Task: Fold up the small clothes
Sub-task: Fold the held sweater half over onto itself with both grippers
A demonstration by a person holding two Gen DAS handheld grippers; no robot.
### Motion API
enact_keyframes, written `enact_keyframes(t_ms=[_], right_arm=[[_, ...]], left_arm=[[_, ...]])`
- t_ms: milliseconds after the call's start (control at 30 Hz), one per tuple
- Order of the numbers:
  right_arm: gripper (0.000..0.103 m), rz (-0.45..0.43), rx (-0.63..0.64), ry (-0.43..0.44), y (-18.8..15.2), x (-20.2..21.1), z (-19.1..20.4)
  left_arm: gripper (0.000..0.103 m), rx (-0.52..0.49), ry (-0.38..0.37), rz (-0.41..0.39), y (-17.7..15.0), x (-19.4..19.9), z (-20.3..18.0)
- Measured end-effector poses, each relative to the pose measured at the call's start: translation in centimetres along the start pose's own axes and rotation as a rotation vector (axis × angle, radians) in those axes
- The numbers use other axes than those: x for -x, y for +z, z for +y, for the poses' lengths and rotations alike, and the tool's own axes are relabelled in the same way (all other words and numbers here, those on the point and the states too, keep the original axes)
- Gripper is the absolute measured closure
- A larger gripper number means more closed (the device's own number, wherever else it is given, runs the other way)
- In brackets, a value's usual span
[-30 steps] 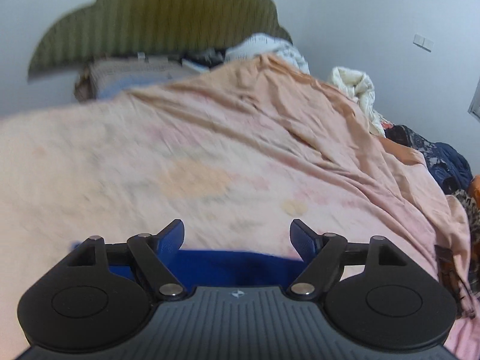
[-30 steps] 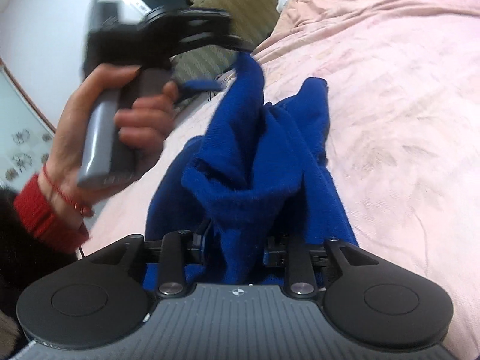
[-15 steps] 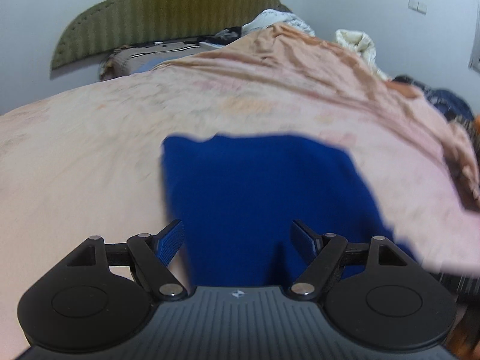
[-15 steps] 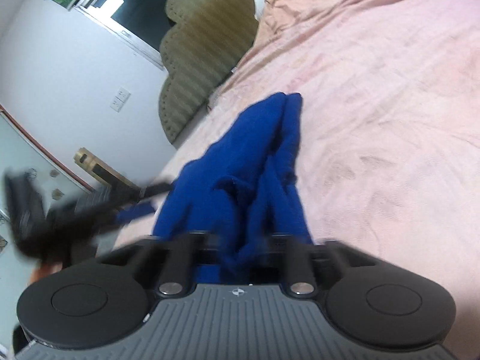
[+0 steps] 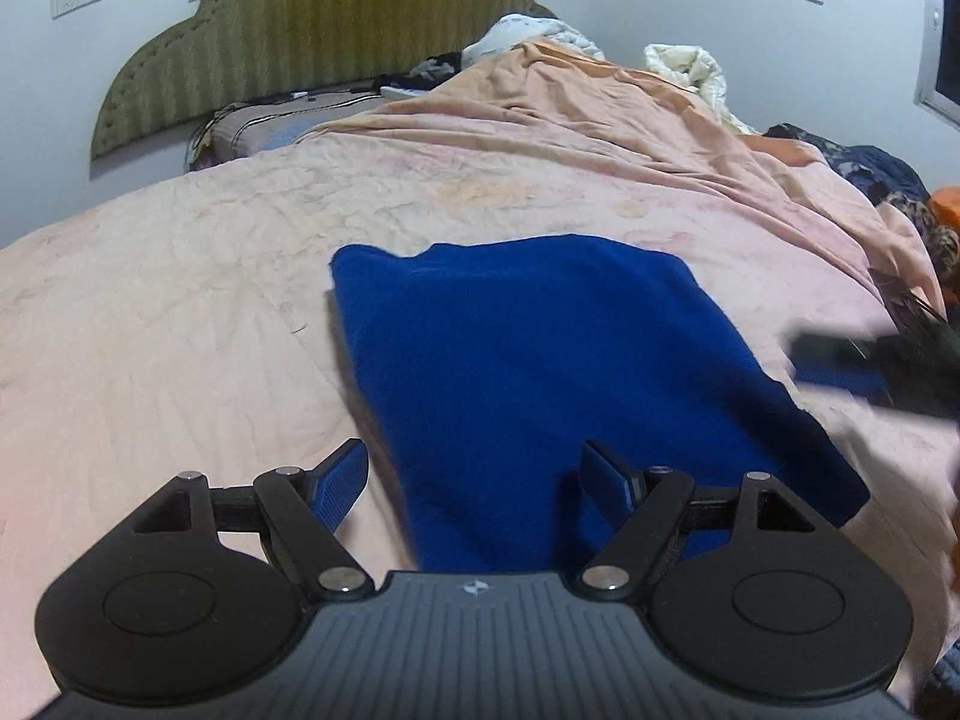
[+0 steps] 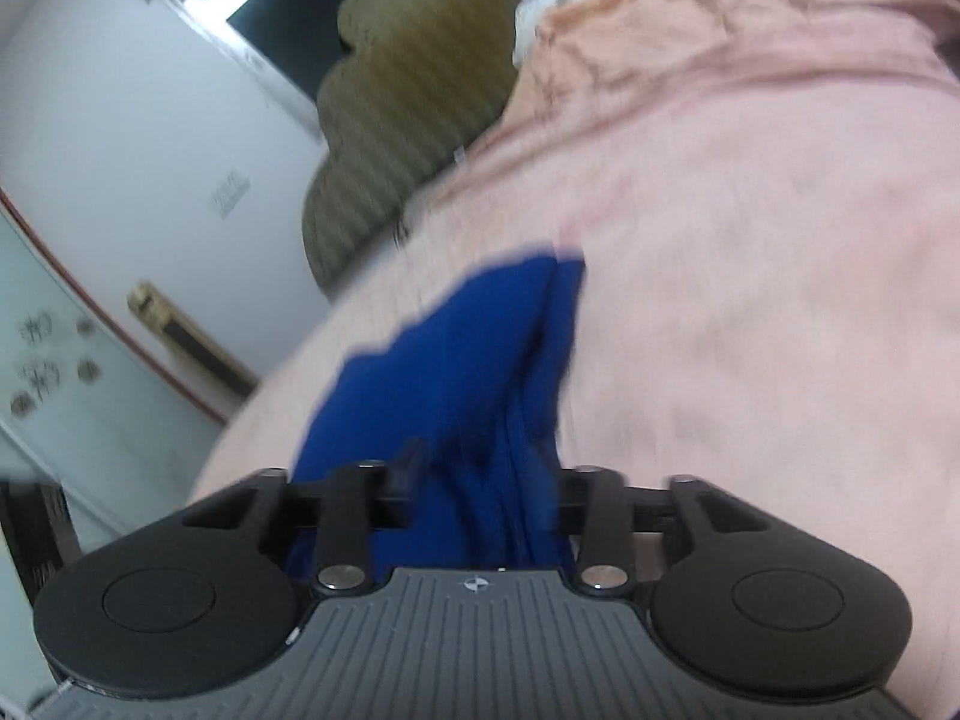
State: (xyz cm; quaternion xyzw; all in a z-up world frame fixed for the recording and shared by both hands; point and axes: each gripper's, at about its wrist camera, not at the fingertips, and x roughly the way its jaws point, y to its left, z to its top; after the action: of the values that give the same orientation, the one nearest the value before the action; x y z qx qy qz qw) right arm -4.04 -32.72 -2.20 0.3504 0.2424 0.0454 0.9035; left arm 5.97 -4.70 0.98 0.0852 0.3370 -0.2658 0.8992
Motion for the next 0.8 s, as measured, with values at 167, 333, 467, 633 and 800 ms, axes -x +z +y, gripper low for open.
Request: enact_keyframes(t_ms=[167, 333, 467, 633, 800], right_arm=[[0.062, 0.037, 0.004, -0.013, 4.3, -5.8, -0.8], [0.095, 0.069, 0.029, -0.061, 5.7, -9.9, -1.1], [0.094, 0.024, 0.095, -0.122, 5.6, -9.6, -0.9], [0.067, -0.069, 0.196, -0.235, 5.4, -7.6, 1.2], [0.064, 0.002, 0.364, -0.116, 3.8, -6.1, 5.1]], left_arm=[[0.025, -0.062, 0.016, 0.013, -1.1, -0.2, -0.9], [0.025, -0.069, -0.025, 0.072, -2.5, -0.7, -1.0], [0.025, -0.079, -0.014, 0.034, -1.5, -0.3, -0.7], [0.025, -0.014, 0.031, -0.032, 1.3, -1.1, 0.8], [0.025, 0.043, 0.021, 0.03, 1.3, -3.0, 1.4]])
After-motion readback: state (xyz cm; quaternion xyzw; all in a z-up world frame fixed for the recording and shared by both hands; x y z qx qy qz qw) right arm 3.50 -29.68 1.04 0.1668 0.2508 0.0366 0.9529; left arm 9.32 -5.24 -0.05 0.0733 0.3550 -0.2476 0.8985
